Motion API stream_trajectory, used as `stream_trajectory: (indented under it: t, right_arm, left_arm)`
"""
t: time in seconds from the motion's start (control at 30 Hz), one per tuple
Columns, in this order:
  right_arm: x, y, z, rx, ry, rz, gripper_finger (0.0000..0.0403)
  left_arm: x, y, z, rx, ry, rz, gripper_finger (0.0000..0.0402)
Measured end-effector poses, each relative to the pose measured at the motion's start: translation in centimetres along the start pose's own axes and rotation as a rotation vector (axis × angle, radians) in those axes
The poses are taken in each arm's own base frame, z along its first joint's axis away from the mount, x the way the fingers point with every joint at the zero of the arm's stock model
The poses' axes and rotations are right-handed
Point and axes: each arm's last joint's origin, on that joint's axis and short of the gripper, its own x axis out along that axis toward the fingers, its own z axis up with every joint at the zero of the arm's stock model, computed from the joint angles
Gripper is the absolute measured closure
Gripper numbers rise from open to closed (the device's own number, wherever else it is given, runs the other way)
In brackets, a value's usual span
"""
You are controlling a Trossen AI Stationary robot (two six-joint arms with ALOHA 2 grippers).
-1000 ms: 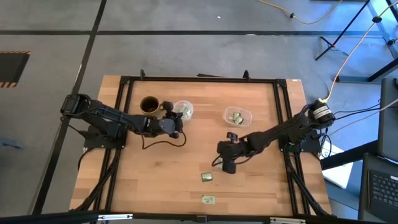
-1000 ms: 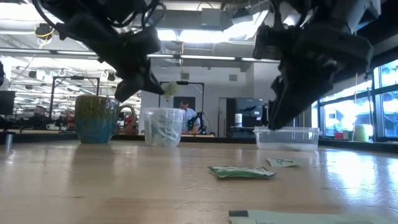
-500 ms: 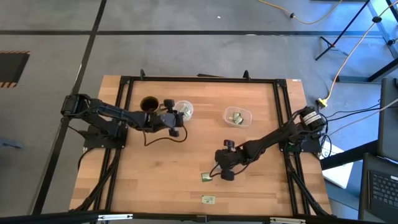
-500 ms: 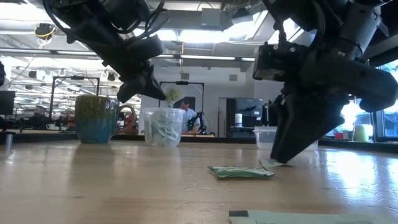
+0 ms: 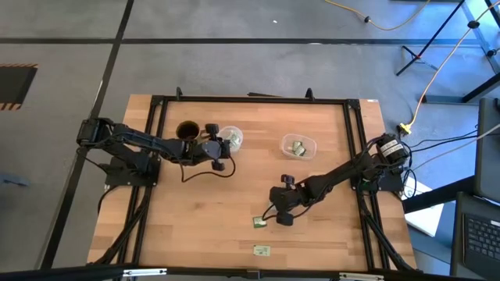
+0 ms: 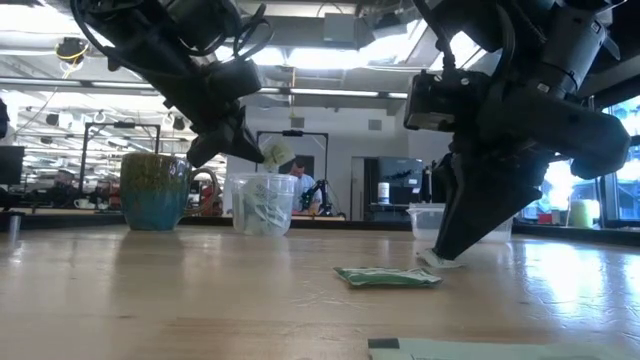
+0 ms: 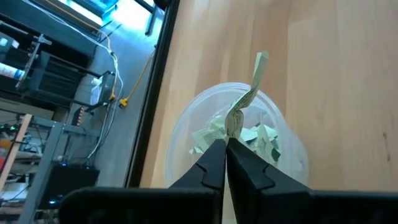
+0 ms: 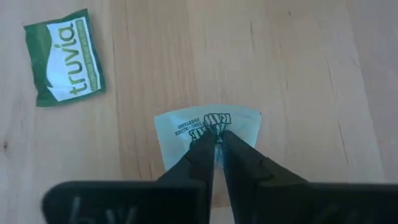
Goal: Pick and place items into bin
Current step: Put the white stevia packet into the left transparent bin
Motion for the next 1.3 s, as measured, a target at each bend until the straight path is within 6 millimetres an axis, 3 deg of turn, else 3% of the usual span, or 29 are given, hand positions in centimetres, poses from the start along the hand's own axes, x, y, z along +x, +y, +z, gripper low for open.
stream_trajectory:
  t: [0.2, 0.6, 0.77, 1.13, 1.3]
  right_arm:
    - [-0.6, 0.0, 0.2, 0.002, -0.01, 0.021, 0.0398]
    - [-2.0, 0.6, 2.1, -0.022, -0.031, 0.03, 0.0401]
    - [-3.0, 0.7, 3.4, -0.07, -0.009, 0.01, 0.0401]
    - [-5.5, -0.5, 8.2, -0.195, -0.07, -0.012, 0.0402]
    - [-6.1, -1.8, 10.4, -0.209, -0.151, 0.027, 0.0402]
  left_arm:
    - [0.0, 0.0, -0.2, 0.007, 0.022, 0.007, 0.0376]
    - [-0.3, -0.2, -0.1, -0.003, 0.034, 0.068, 0.0339]
    - [-0.8, -0.5, 0.6, 0.108, 0.001, 0.12, 0.0338]
    - [-2.7, -3.5, 2.0, 0.454, -0.305, -0.264, 0.0303]
    - [-4.1, -4.7, 3.2, 0.559, -0.504, -0.33, 0.0288]
